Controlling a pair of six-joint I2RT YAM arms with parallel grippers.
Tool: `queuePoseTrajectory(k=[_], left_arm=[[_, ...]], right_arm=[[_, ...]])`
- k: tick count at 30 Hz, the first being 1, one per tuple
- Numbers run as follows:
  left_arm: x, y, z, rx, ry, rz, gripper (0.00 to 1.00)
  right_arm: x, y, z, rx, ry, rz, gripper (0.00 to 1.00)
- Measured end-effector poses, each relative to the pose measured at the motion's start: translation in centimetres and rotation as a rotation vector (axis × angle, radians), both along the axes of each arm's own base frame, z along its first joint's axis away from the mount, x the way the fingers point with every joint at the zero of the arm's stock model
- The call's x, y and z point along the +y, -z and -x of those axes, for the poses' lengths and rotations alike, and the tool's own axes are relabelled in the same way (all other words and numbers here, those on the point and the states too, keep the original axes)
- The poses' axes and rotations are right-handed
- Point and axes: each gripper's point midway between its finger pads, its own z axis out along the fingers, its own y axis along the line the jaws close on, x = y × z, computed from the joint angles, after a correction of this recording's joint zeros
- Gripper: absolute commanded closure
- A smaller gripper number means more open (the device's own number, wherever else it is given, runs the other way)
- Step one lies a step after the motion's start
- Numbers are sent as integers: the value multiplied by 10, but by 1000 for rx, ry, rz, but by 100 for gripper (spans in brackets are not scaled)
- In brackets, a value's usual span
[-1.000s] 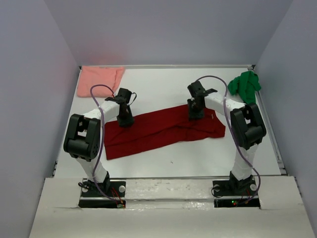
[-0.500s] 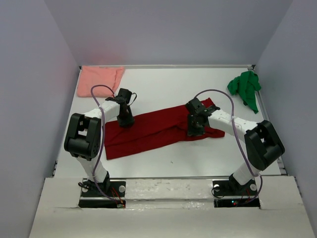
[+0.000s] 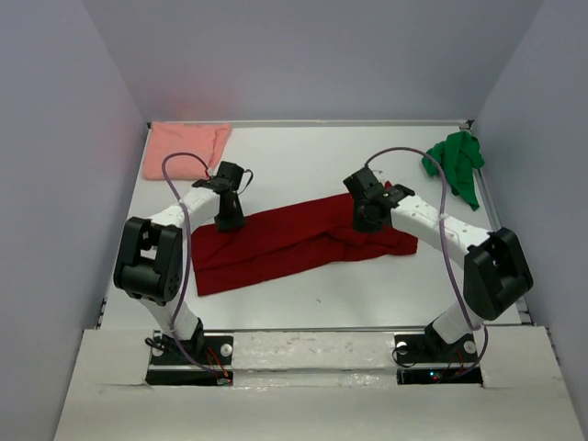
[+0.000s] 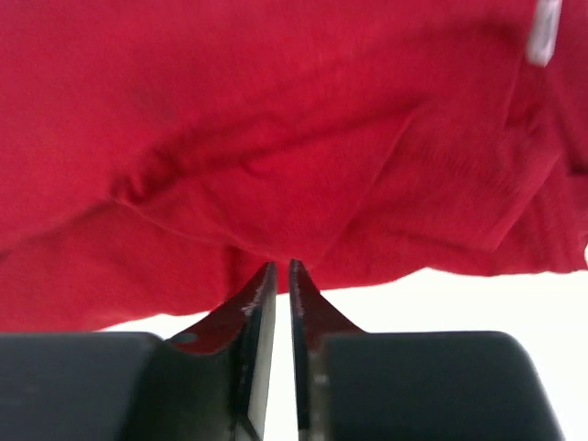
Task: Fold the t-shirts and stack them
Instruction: Fold the tshirt
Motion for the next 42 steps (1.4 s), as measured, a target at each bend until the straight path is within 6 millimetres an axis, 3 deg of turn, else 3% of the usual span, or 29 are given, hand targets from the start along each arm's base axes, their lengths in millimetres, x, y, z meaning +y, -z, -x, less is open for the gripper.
queuePoseTrajectory(k=[5,8,9,13,21,29,34,42], left_arm=[[11,-33,-7,-110,-20,-49,62],[11,-55,-8,-178,-19,-41,85],[10,-60,-7,-190,-15,-35,100],[0,-72,1,-220,17,29,100],[-15,-41,33,-115,51,87,100],[-17,-40,39,-99,35,87,100],[-15,-30,43,-56,25,60,100],[-20,0,59,59,64,-28,100]], right_arm=[[0,-18,-15,-60,-5,20,100],[1,-23,-21,-74,-8,29,100],[1,-24,-23,-74,-7,32,100],[4,-24,-31,-71,4,25,100],[-24,-26,-72,-60,101,-19,100],[-62,24,-90,64,162,-1,100],[-60,45,-88,119,153,-14,100],[-55,49,-90,121,145,-31,100]])
